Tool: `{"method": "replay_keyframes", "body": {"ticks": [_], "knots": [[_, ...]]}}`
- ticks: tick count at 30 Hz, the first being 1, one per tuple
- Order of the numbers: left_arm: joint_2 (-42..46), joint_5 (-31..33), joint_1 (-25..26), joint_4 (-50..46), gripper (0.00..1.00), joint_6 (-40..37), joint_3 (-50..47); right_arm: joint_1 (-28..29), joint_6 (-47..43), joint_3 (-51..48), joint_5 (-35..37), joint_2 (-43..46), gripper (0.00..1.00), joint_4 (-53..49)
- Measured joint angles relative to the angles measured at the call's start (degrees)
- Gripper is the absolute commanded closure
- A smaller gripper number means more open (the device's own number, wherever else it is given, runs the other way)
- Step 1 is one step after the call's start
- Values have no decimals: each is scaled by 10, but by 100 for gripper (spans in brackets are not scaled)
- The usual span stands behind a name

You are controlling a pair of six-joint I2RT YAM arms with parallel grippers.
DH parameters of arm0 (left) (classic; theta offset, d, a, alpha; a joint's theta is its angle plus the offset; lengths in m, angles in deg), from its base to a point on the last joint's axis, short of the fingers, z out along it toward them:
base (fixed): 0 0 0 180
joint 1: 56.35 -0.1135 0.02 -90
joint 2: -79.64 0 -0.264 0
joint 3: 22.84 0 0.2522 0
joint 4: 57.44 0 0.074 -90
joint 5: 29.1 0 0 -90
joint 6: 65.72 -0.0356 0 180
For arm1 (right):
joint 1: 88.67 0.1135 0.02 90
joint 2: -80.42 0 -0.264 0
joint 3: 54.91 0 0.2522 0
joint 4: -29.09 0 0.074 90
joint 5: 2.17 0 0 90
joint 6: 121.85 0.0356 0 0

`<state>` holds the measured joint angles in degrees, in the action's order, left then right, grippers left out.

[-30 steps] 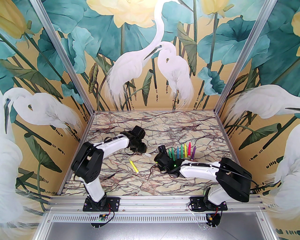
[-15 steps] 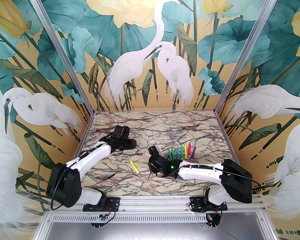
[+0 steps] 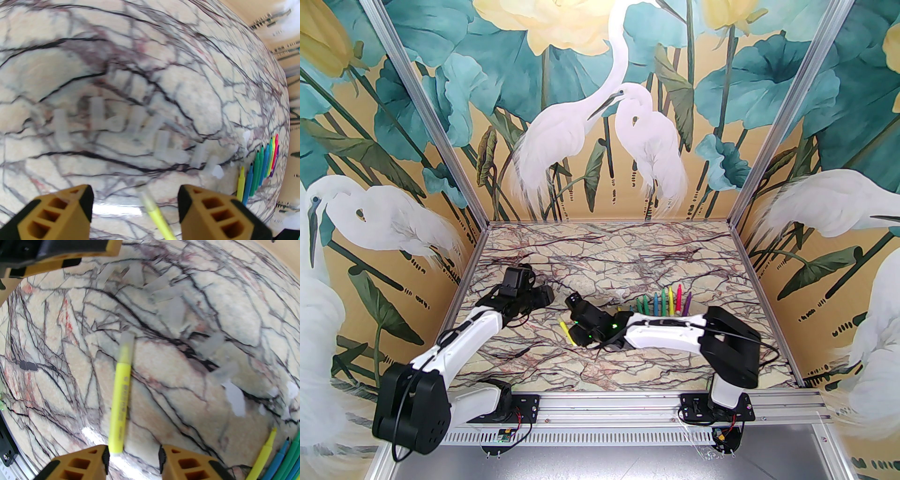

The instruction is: Open the pen caps

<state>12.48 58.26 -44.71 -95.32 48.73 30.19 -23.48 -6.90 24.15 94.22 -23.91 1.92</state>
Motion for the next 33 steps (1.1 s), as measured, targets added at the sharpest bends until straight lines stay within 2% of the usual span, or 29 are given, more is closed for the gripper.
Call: {"method": "replay_keyframes", "body": {"ticks": [18, 33], "knots": [[59, 16, -8, 28, 34, 16, -59, 0, -19, 114, -3, -123, 61, -58], [90, 23, -11, 33, 31, 15, -70, 0, -23, 136, -5, -148, 65, -73]]}}
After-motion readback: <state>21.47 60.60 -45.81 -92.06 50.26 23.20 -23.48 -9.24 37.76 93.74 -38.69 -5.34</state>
